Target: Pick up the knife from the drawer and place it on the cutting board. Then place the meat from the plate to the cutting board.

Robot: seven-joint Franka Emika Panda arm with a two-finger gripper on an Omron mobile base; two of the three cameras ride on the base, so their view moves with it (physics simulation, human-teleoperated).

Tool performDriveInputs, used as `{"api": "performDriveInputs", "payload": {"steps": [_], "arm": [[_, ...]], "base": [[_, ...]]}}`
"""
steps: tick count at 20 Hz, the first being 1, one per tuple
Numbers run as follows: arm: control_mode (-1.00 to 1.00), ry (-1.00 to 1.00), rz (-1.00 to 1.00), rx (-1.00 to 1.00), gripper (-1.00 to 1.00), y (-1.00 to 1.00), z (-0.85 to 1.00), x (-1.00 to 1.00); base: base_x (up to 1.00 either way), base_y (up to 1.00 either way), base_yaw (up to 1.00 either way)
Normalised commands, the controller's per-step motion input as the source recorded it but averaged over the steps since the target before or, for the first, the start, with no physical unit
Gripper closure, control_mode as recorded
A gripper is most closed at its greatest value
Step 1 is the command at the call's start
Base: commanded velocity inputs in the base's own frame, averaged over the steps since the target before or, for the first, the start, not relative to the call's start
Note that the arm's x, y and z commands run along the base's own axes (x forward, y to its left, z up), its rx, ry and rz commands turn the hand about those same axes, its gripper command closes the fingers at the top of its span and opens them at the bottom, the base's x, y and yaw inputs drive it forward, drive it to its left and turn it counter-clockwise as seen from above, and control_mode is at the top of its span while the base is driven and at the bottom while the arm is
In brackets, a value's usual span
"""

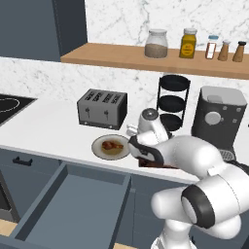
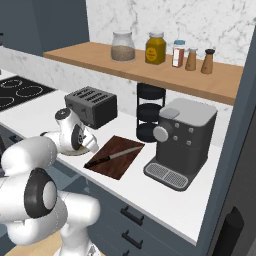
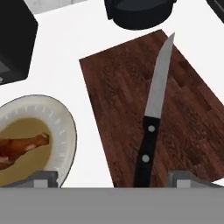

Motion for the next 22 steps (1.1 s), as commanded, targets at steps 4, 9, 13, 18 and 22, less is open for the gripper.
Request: {"api": "performDriveInputs", "payload": {"steps": [4,9,13,18,22], "arm": [[-1.0,-0.12,0.31,-0.03,-1.0,0.31,0.24,0.01],[-1.0,-0.11,0.24,-0.04,-1.0,0.26,0.11,0.0],[-1.0,-0.09,0.2,-0.05,-1.0,0.16,0.0,0.0],[-1.0,-0.06,0.16,-0.07,-1.0,0.11,0.0,0.0],[-1.0,0.0,0.11,-0.18,-1.0,0.33,0.0,0.0]], "base": [[0.0,0.0,0.0],[0.0,0.0,0.0],[0.0,0.0,0.0],[0.0,0.0,0.0],[0.0,0.0,0.0]]}}
